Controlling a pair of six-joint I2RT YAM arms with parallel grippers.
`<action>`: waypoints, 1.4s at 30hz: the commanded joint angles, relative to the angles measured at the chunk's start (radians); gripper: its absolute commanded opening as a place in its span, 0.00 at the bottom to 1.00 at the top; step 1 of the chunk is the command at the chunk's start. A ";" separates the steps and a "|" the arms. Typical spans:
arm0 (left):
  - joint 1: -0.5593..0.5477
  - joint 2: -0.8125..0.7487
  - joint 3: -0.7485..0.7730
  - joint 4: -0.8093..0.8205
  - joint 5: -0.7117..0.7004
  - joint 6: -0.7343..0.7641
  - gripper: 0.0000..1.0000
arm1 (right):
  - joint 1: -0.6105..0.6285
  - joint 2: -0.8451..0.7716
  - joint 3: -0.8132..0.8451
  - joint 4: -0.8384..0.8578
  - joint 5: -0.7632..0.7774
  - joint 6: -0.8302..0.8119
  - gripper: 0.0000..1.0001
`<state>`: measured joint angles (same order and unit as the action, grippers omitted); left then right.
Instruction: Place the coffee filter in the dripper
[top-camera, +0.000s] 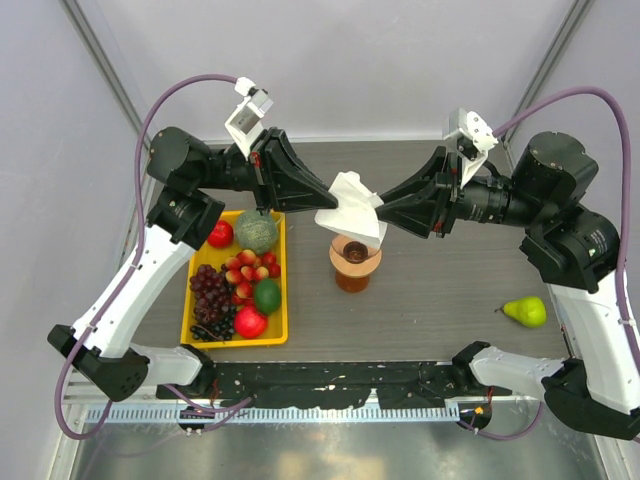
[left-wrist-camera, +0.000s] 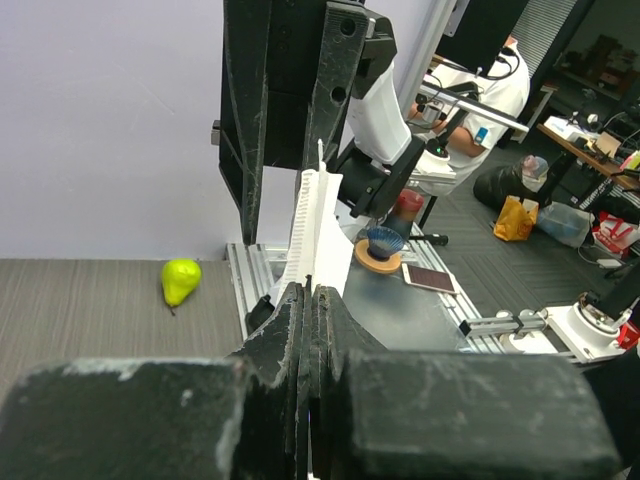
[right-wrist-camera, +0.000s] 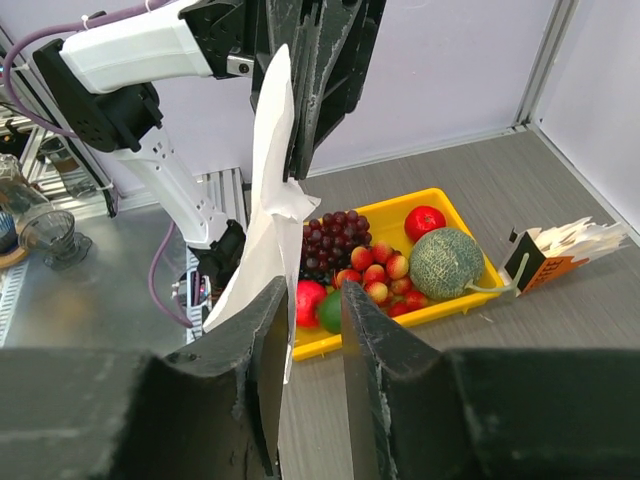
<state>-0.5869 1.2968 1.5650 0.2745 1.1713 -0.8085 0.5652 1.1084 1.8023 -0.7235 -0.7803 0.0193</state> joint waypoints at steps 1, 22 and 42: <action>-0.007 -0.007 0.027 0.043 0.013 -0.011 0.02 | -0.002 -0.013 -0.003 0.068 -0.026 -0.007 0.33; 0.073 -0.071 0.104 -0.355 -0.077 0.459 0.99 | -0.027 -0.024 -0.165 0.277 -0.073 0.278 0.05; -0.178 -0.249 -0.017 -0.805 -0.533 1.585 0.99 | -0.125 -0.015 -0.273 0.430 -0.165 0.587 0.05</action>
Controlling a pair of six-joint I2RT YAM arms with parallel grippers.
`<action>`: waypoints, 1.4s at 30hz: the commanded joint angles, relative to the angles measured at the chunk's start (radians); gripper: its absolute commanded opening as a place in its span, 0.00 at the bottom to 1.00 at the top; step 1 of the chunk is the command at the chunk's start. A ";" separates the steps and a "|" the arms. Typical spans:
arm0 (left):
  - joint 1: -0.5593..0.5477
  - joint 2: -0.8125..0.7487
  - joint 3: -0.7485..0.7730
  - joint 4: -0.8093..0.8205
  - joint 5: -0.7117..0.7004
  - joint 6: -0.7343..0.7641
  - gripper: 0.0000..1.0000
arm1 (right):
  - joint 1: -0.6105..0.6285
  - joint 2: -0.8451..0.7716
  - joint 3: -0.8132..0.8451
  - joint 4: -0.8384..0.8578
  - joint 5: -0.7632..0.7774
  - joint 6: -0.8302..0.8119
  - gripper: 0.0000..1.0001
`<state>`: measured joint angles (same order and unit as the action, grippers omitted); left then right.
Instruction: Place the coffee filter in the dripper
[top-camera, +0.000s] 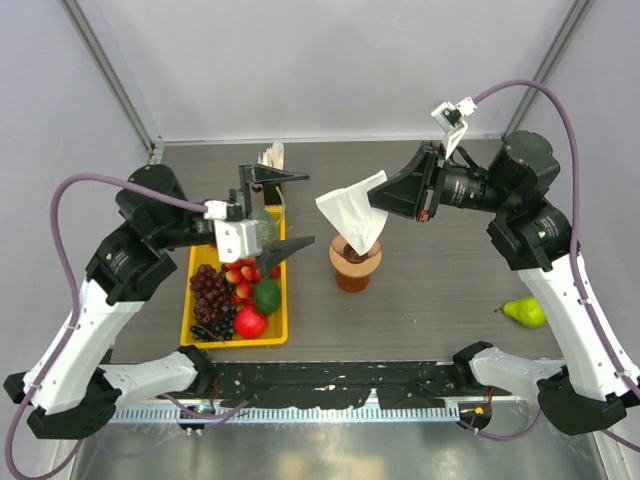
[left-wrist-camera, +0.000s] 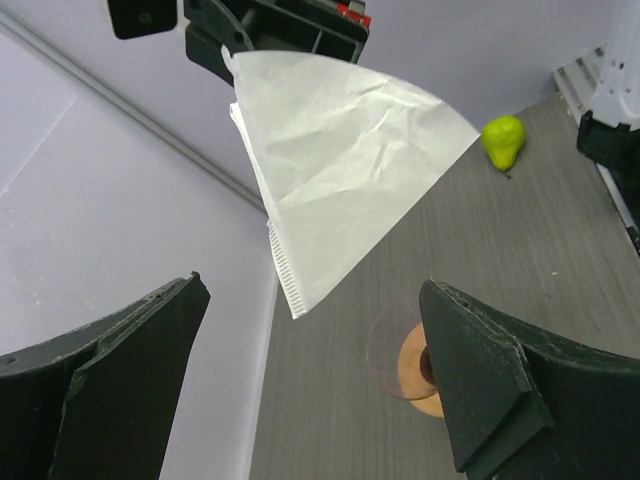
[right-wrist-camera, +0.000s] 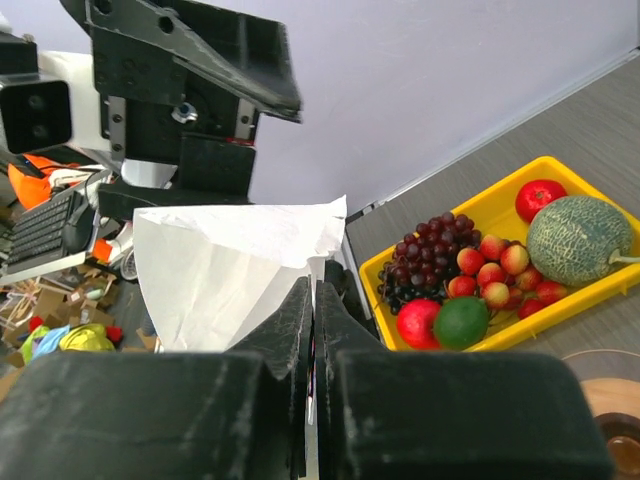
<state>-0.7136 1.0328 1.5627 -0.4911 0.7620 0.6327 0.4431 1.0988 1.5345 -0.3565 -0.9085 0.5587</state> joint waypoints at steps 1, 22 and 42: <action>-0.072 0.016 -0.019 -0.023 -0.150 0.147 0.99 | -0.001 -0.005 -0.007 0.065 -0.036 0.050 0.05; -0.234 0.073 -0.023 0.089 -0.293 0.104 0.88 | -0.003 -0.008 -0.065 0.102 -0.033 0.109 0.05; -0.251 0.087 -0.026 0.114 -0.294 0.081 0.69 | -0.001 -0.008 -0.097 0.145 -0.059 0.136 0.41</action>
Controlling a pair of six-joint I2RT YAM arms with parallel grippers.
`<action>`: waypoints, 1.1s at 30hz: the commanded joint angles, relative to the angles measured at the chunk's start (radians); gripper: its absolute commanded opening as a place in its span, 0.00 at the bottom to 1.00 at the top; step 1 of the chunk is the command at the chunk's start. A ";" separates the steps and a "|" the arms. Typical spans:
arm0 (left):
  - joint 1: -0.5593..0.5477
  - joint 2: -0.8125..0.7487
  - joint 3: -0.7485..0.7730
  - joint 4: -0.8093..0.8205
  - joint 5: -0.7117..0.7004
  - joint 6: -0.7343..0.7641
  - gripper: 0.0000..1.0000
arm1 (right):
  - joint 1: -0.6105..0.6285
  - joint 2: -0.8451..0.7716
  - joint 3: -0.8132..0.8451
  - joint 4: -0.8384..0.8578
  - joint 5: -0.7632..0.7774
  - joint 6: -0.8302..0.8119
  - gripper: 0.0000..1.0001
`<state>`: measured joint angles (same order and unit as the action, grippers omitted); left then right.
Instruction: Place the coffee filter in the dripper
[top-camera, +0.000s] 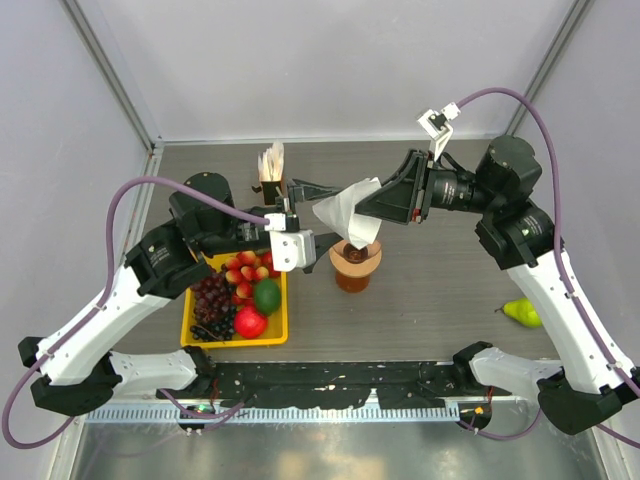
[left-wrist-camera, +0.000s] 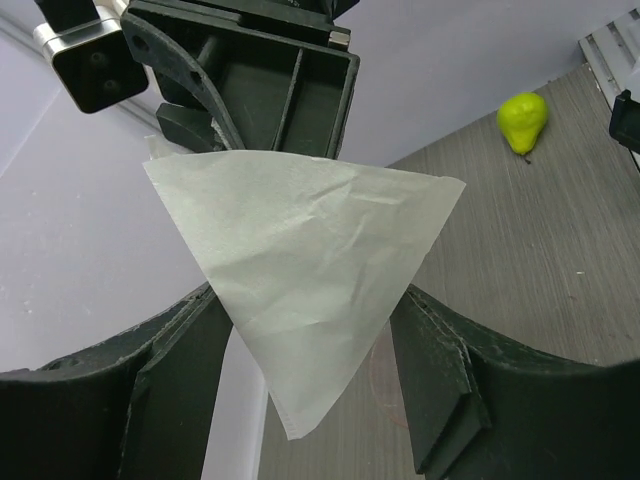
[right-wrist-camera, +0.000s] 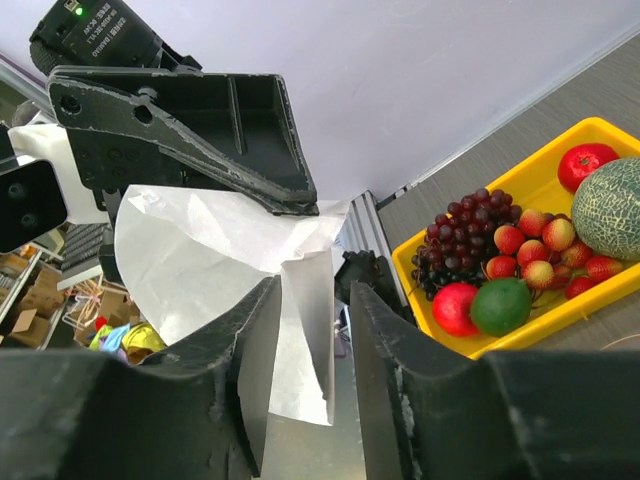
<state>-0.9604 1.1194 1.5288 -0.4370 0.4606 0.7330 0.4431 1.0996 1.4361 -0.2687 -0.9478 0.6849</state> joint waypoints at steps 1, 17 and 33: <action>-0.005 0.000 0.010 0.060 0.006 -0.020 0.69 | -0.001 -0.010 0.001 0.060 -0.020 0.011 0.43; -0.005 -0.026 -0.016 0.047 0.032 -0.053 0.55 | -0.009 -0.006 0.015 0.092 -0.091 -0.053 0.78; -0.003 -0.072 -0.062 0.086 0.067 -0.210 0.21 | -0.123 0.006 0.202 -0.110 -0.166 -0.410 0.86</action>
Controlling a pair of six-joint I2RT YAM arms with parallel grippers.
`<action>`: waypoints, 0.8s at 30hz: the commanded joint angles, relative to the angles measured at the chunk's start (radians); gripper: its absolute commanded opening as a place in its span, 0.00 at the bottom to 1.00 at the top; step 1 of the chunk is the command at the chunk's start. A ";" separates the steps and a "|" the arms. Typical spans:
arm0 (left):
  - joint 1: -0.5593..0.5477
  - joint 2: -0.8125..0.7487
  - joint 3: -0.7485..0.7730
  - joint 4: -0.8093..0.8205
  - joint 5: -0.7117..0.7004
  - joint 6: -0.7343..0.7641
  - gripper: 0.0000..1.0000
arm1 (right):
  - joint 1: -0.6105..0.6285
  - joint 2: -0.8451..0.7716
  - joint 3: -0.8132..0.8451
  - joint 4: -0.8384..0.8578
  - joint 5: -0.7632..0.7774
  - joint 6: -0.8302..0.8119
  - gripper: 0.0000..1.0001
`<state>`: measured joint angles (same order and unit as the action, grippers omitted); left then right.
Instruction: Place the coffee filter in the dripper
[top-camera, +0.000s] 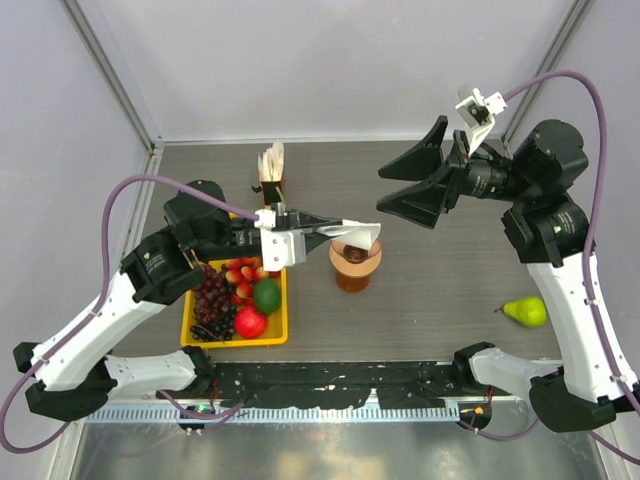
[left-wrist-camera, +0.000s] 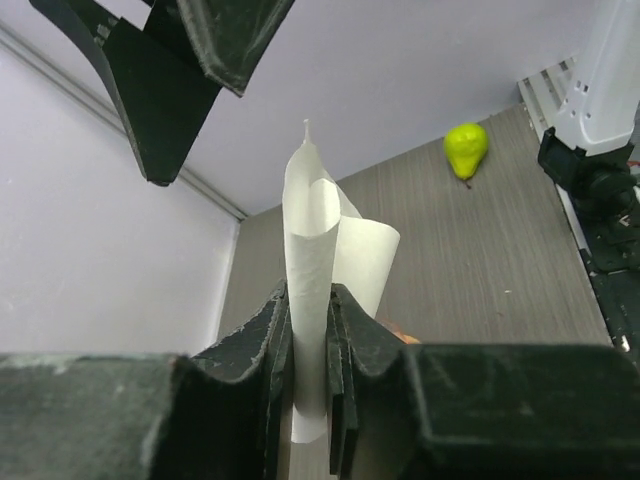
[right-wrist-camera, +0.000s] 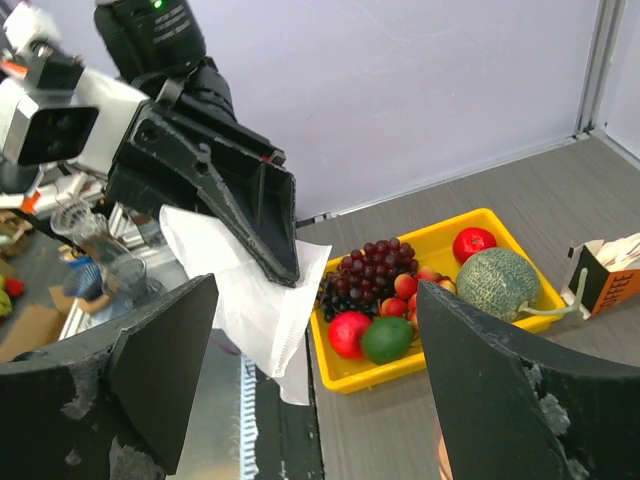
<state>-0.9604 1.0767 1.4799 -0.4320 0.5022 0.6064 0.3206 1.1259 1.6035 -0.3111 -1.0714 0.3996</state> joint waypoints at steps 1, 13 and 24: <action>-0.001 -0.034 -0.020 0.091 0.025 -0.100 0.20 | 0.000 -0.028 0.032 -0.095 -0.042 -0.151 0.87; 0.057 -0.028 -0.012 0.193 0.067 -0.359 0.00 | 0.053 -0.074 0.050 -0.242 0.013 -0.326 0.90; 0.063 -0.027 -0.021 0.243 0.068 -0.442 0.18 | 0.299 -0.044 0.073 -0.347 0.218 -0.461 0.96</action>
<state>-0.9009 1.0561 1.4490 -0.2726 0.5499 0.2108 0.5884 1.0698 1.6440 -0.6506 -0.9443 -0.0177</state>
